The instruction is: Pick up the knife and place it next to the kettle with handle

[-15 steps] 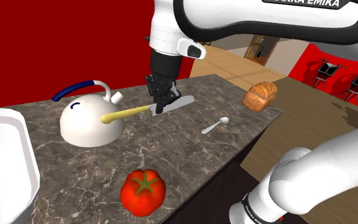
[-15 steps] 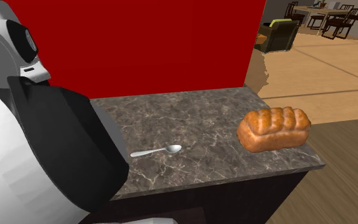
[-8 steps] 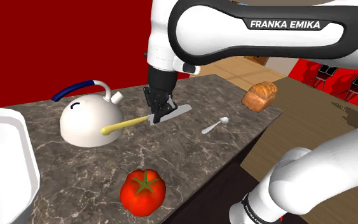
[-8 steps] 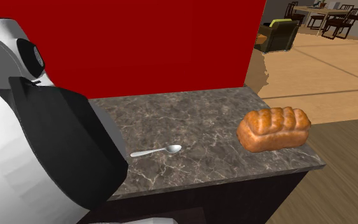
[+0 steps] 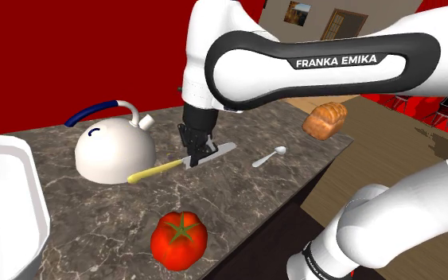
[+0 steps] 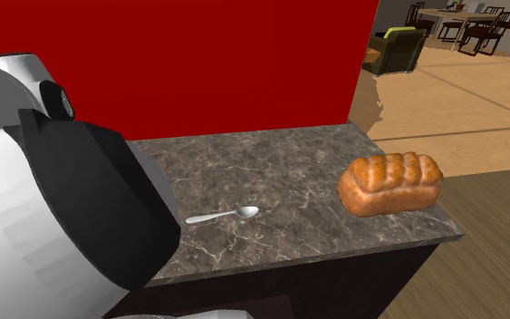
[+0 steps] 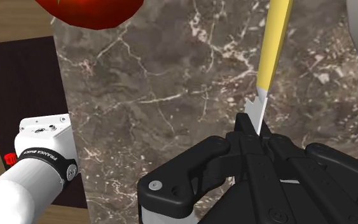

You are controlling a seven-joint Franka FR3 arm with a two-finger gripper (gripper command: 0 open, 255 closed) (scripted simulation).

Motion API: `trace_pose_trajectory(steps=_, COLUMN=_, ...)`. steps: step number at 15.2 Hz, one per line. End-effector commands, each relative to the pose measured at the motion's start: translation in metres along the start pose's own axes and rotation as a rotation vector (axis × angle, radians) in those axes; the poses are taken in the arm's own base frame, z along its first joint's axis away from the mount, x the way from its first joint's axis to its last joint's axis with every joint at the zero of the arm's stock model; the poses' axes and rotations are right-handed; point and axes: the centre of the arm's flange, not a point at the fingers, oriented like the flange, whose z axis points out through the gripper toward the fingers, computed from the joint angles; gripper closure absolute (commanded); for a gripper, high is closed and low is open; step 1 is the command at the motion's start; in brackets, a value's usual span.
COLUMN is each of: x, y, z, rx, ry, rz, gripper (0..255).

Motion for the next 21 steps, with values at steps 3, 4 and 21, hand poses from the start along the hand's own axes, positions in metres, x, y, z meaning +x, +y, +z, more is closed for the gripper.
trace_pose_trajectory(steps=3, x=0.0, y=0.0, z=0.022, rx=0.0, ry=0.0, rz=0.0, gripper=255)
trace_pose_trajectory(steps=4, x=0.0, y=-0.001, z=0.027, rx=0.0, ry=0.0, rz=0.0, gripper=255)
trace_pose_trajectory(steps=21, x=-0.001, y=-0.001, z=0.05, rx=0.0, ry=0.0, rz=0.0, gripper=0)
